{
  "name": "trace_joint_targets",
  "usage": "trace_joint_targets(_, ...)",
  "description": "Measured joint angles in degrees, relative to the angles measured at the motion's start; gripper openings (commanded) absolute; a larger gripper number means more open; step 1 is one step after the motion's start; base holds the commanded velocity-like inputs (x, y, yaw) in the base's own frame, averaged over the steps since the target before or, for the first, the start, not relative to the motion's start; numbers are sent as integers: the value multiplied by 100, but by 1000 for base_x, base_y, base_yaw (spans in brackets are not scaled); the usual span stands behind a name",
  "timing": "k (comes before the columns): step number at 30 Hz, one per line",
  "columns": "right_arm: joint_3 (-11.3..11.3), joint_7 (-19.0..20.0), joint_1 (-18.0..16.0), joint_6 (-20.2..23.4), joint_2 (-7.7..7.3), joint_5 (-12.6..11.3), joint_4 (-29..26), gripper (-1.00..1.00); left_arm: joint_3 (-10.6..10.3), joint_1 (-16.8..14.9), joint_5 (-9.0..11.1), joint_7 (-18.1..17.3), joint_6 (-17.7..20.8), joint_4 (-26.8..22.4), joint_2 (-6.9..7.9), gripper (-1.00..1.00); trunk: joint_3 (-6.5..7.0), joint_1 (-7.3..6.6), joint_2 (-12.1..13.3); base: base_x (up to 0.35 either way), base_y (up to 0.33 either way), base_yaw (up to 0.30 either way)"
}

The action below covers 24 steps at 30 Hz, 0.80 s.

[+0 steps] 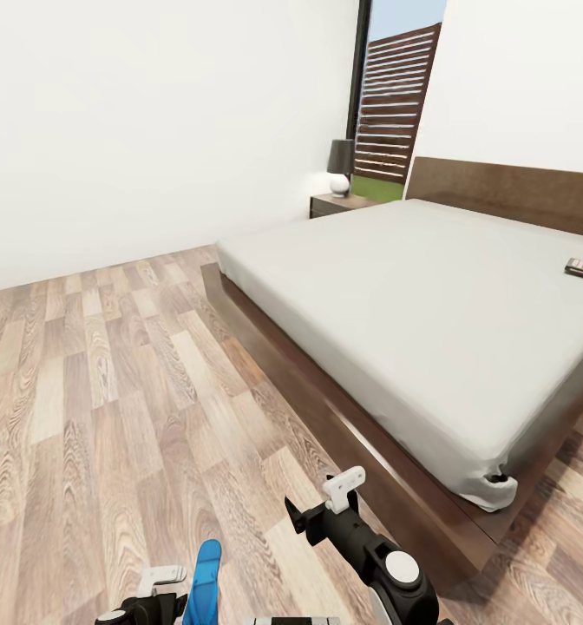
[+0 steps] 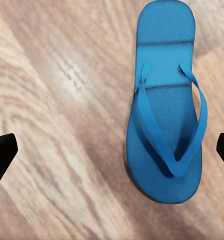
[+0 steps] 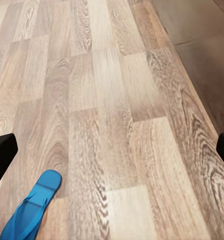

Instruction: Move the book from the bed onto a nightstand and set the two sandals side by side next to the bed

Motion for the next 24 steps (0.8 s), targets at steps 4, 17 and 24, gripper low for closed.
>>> trace_joint_targets(4, 0, 0, 0, -3, 0, 0, 0, 100, 0, 0, 0, 0, 0, 0, 1, 100, 0, 0, 0, 0, 0, 0)
trace_joint_targets(17, 0, 1, 0, 1, 0, 0, 0, 100, 0, 0, -2, 0, 0, 0, -1, 100, 0, 0, 0, 0, 0, 0)
trace_joint_targets(24, 1, 1, 0, 4, 0, 0, 10, 100, -1, 0, -6, -1, 5, 0, -3, 100, 0, 0, 0, 0, -64, 0)
